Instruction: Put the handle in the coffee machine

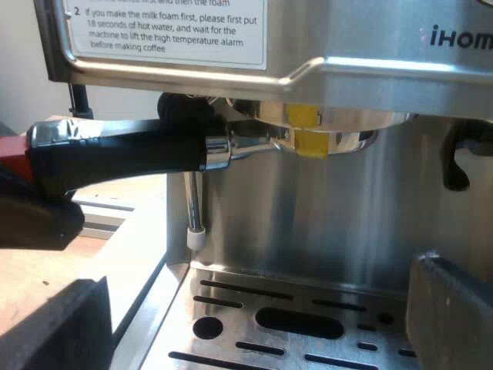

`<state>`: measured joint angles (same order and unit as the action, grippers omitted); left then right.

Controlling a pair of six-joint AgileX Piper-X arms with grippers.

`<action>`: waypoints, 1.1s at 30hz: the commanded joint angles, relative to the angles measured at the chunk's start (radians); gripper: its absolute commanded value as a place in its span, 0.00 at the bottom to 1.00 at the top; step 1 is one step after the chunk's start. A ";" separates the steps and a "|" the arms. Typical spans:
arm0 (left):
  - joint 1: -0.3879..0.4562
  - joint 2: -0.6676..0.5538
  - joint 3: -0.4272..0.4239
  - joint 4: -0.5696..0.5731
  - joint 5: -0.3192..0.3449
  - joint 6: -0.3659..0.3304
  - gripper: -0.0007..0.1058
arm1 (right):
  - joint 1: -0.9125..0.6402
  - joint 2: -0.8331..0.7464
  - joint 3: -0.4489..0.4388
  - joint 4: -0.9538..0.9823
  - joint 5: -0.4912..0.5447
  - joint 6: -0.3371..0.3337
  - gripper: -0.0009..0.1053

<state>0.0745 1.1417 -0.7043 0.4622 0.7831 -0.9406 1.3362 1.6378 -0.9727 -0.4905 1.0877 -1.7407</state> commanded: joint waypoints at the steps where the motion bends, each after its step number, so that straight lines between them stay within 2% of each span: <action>1: -0.001 -0.028 -0.034 -0.107 0.122 -0.027 0.01 | -0.006 -0.001 -0.004 -0.007 -0.001 -0.013 0.74; 19: -0.001 -0.028 -0.034 -0.107 0.122 -0.027 0.01 | -0.006 -0.001 -0.004 -0.005 -0.001 -0.012 0.73; 20: -0.001 -0.028 -0.034 -0.107 0.119 -0.027 0.01 | -0.006 -0.001 -0.004 0.000 -0.001 -0.012 0.63; 21: -0.001 -0.028 -0.034 -0.107 0.119 -0.027 0.01 | -0.006 -0.001 -0.004 0.000 -0.001 -0.012 0.63; 22: -0.001 -0.028 -0.034 -0.107 0.119 -0.027 0.01 | -0.006 -0.001 -0.004 0.000 -0.001 -0.012 0.58; 23: -0.001 -0.028 -0.034 -0.107 0.119 -0.027 0.01 | -0.006 -0.001 -0.004 0.000 -0.001 -0.012 0.43; 24: -0.001 -0.028 -0.034 -0.107 0.119 -0.027 0.01 | -0.006 -0.001 -0.004 0.000 -0.001 -0.012 0.39; 26: -0.001 -0.028 -0.034 -0.107 0.119 -0.027 0.01 | -0.006 -0.001 -0.004 0.000 -0.001 -0.012 0.35; 33: -0.001 -0.028 -0.034 -0.107 0.119 -0.027 0.01 | -0.006 -0.001 -0.004 0.000 -0.001 -0.012 0.34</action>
<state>0.0745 1.1417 -0.7043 0.4622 0.7831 -0.9406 1.3362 1.6378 -0.9727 -0.4905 1.0877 -1.7407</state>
